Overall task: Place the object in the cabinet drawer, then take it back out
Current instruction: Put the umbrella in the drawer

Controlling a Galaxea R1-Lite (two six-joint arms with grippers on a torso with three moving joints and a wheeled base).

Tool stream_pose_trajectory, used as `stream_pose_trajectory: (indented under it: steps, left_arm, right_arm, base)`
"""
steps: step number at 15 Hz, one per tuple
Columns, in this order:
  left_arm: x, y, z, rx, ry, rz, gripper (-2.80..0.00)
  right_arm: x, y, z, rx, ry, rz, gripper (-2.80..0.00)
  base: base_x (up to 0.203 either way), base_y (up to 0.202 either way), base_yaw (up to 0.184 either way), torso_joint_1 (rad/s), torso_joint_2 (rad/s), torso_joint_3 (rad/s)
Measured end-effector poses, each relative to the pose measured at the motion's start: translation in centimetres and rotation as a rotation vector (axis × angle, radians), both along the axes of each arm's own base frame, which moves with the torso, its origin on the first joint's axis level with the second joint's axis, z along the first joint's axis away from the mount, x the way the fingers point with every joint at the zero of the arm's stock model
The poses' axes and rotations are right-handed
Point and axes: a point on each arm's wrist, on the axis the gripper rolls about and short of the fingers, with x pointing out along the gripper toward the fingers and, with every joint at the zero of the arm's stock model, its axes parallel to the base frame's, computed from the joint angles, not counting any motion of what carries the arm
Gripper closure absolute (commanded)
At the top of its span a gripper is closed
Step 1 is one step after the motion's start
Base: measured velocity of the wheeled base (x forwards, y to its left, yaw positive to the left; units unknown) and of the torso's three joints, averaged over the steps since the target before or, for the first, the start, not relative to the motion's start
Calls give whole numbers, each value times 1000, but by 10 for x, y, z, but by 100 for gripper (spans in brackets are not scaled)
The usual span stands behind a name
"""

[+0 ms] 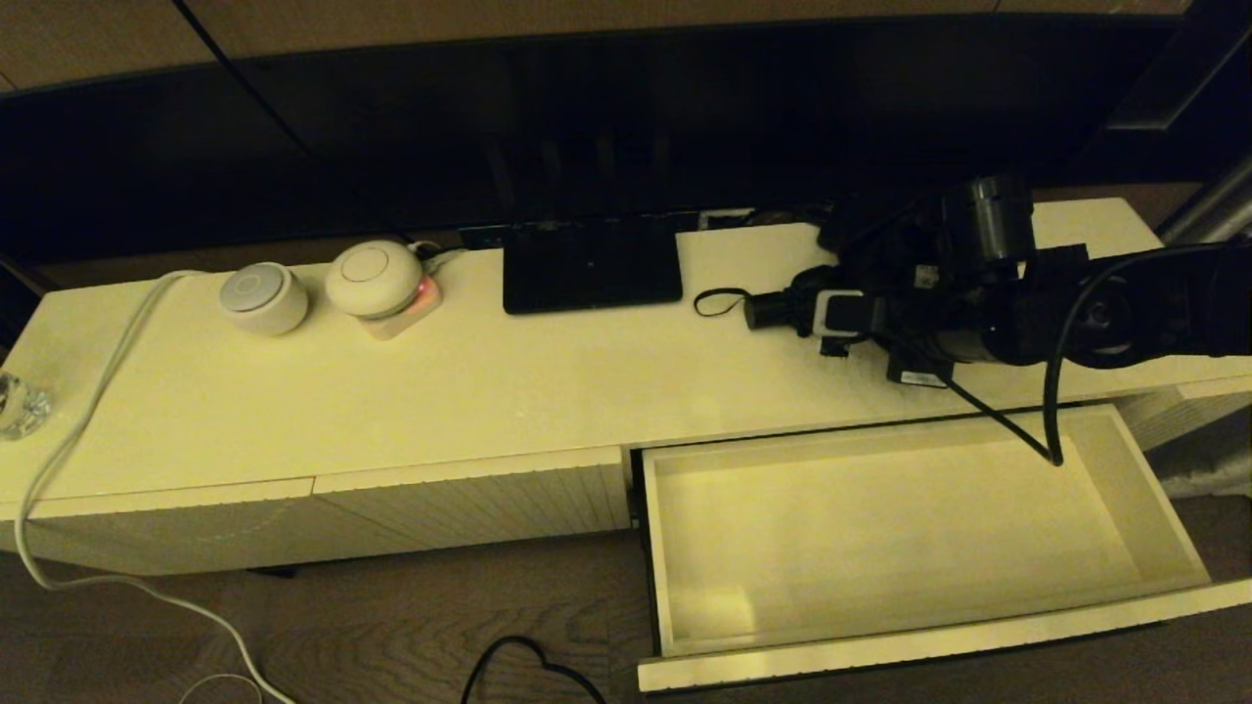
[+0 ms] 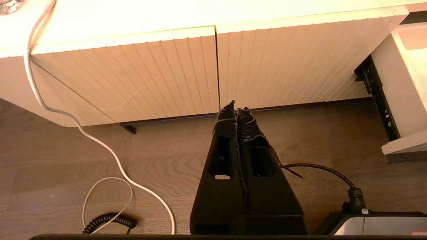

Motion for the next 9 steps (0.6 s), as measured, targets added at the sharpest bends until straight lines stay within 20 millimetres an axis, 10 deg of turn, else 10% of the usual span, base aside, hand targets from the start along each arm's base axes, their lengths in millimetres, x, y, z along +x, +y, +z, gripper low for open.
stream_pose_trajectory:
  steps: [9]
  left_arm:
    - [0,0,0,0,0,0,0]
  right_arm:
    - [-42,-10,34,7,-24,8,0]
  base:
    - [0,0,0,0,0,0]
